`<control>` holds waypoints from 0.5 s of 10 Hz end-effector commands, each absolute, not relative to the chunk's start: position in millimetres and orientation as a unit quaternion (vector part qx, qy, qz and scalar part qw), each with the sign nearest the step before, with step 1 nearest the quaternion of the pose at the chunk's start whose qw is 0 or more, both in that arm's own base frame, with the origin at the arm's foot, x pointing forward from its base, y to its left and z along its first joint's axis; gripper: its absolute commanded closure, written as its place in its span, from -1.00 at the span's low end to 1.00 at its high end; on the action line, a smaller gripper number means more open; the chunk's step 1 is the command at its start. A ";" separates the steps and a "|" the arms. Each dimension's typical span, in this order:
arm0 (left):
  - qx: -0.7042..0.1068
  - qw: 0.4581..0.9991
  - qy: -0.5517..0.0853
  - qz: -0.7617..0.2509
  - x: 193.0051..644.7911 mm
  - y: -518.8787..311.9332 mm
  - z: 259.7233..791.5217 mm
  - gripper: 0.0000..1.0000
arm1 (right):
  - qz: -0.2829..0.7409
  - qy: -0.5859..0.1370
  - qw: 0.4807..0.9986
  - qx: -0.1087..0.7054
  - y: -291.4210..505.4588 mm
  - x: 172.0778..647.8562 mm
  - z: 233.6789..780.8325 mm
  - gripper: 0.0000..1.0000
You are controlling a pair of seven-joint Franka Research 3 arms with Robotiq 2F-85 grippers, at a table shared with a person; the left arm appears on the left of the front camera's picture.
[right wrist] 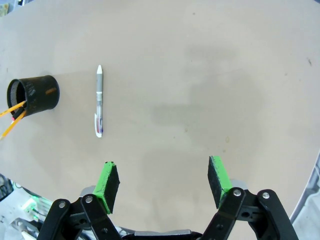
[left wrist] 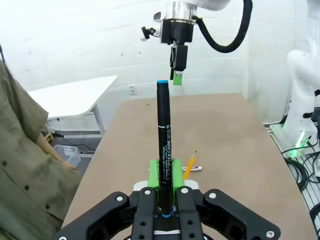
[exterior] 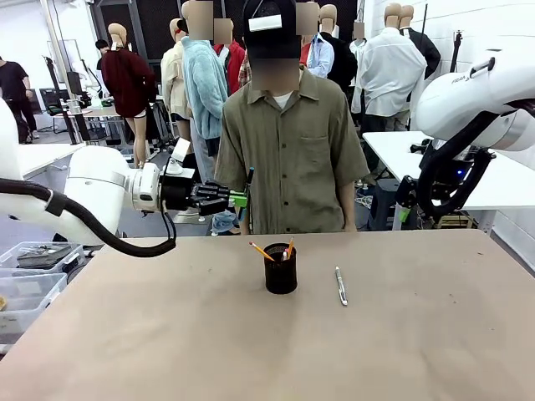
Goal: Place the pens into the pen holder.
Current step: Pick up a writing instrument from the table and place it into the Pen holder.
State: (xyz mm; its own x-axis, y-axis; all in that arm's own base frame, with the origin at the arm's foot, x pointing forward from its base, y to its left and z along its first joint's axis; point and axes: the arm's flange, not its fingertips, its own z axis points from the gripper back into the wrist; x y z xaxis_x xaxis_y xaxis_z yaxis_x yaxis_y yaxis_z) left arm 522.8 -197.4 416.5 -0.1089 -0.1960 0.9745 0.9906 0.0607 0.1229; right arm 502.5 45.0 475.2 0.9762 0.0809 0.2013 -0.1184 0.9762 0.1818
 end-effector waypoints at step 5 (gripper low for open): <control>-0.442 0.503 -0.478 -0.569 535.0 -219.8 384.8 1.00 | 0.056 -0.105 0.987 0.107 44.2 503.8 473.1 -0.78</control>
